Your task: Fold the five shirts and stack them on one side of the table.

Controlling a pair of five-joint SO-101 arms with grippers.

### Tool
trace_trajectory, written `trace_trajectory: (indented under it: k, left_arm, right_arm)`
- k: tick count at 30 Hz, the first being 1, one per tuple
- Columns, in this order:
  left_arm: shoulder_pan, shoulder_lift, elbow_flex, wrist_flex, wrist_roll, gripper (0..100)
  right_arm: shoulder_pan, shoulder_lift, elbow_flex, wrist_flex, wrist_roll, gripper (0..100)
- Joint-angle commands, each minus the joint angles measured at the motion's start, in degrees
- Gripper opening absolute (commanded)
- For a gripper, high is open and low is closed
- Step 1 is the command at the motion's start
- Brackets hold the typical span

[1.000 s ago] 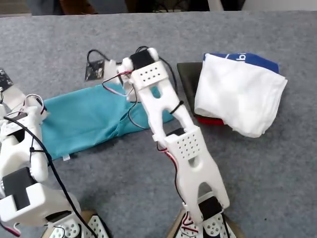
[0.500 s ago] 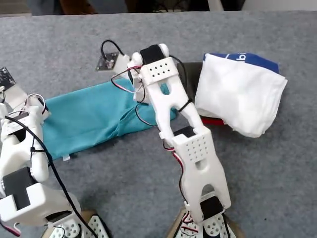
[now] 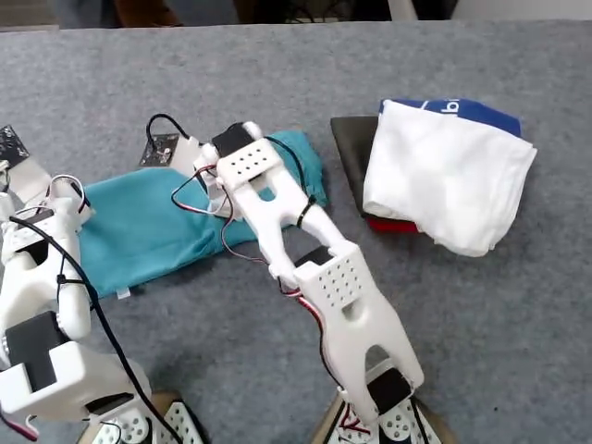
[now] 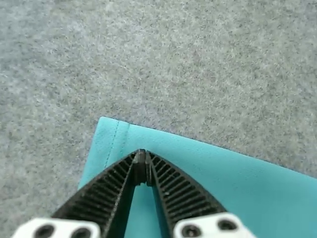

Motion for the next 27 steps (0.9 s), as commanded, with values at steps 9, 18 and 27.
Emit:
trace_trajectory:
  k: [9,18,27]
  left_arm:
    - [0.22,-0.62,-2.33,-0.44,-0.09,3]
    - [-6.81,-12.75,-8.57,26.37,-0.88,14]
    - [-12.53,-4.92,-14.37,40.18,-10.99,21]
  right_arm:
    - [3.34,-1.80,-20.00,18.99,-1.41,1.3]
    - [6.68,-10.95,-17.10,19.60,-7.12,1.3]
    - [7.56,-22.02,-1.98,19.52,-7.21,1.3]
